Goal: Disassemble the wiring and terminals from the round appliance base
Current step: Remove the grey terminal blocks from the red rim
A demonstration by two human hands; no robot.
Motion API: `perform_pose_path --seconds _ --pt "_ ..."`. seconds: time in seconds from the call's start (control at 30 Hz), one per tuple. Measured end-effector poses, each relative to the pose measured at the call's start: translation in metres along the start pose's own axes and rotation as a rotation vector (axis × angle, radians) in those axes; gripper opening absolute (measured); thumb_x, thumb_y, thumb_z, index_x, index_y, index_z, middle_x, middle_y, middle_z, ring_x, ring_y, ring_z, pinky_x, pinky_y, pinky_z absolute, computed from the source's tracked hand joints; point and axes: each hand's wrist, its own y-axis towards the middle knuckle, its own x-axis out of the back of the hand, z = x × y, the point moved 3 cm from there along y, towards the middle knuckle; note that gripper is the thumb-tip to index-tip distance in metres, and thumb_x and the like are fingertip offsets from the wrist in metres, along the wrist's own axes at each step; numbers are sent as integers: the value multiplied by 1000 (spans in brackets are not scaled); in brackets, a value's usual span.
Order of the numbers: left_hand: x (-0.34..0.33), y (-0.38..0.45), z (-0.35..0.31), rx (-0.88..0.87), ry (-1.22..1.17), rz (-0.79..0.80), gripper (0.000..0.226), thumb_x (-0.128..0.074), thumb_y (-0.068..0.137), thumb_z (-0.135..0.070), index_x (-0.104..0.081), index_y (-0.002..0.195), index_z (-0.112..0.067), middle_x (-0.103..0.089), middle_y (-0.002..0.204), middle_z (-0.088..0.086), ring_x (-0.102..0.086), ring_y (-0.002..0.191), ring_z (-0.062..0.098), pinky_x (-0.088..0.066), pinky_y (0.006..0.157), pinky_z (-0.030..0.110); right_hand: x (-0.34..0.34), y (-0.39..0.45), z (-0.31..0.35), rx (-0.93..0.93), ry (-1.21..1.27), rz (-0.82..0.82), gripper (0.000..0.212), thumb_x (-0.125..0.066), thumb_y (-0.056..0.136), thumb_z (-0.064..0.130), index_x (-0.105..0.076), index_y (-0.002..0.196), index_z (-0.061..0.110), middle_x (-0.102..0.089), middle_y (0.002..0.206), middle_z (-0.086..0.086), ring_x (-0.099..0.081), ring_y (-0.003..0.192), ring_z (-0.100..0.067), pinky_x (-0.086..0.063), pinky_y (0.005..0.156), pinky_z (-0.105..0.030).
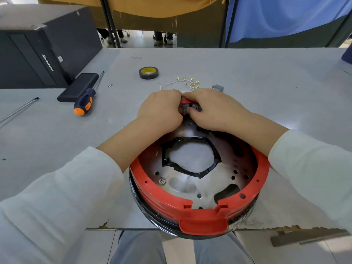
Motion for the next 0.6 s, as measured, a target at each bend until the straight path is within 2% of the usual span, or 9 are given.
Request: perform_pose_path --seconds 0.17,0.27,0.37,0.43,0.53,0.6 --pt "2 3 -2 31 14 16 35 -50 80 -16 -58 114 -17 -62 102 13 -54 93 36 -36 66 32 1 3 -2 -38 37 16 15 -45 83 16 -50 85 30 -58 82 0 -54 76 -22 -38 56 -30" --pt "2 5 -2 38 3 19 34 -50 81 -17 -58 114 -16 -62 104 13 -54 94 35 -35 65 32 1 6 -3 -53 30 17 14 -45 84 17 -47 83 30 -57 84 2 -52 78 -22 -36 57 -31" --pt "1 3 0 8 -26 31 38 -49 84 -18 -53 121 -18 -61 109 12 -55 99 35 -36 67 32 2 5 -4 -19 12 6 13 -44 85 18 -52 91 26 -61 95 -2 -55 86 -23 -44 63 -35" --pt "0 0 2 -21 -76 55 41 -49 85 -17 -50 125 -21 -62 113 10 -55 101 33 -42 71 35 3 2 -4 7 14 1 21 -45 86 19 -56 103 25 -61 101 -3 -56 91 -23 -47 69 -38" --pt "0 1 4 -50 -139 66 39 -52 86 -17 -52 125 -23 -63 115 6 -56 104 31 -48 83 40 3 0 -3 16 10 -17 27 -48 86 22 -57 110 29 -63 101 -1 -57 90 -22 -49 69 -39" --pt "0 1 3 -53 -145 52 37 -54 85 -17 -55 122 -23 -64 113 6 -57 103 30 -48 84 40 3 0 -3 7 20 -28 27 -49 85 23 -57 110 30 -63 98 0 -58 88 -22 -49 68 -39"
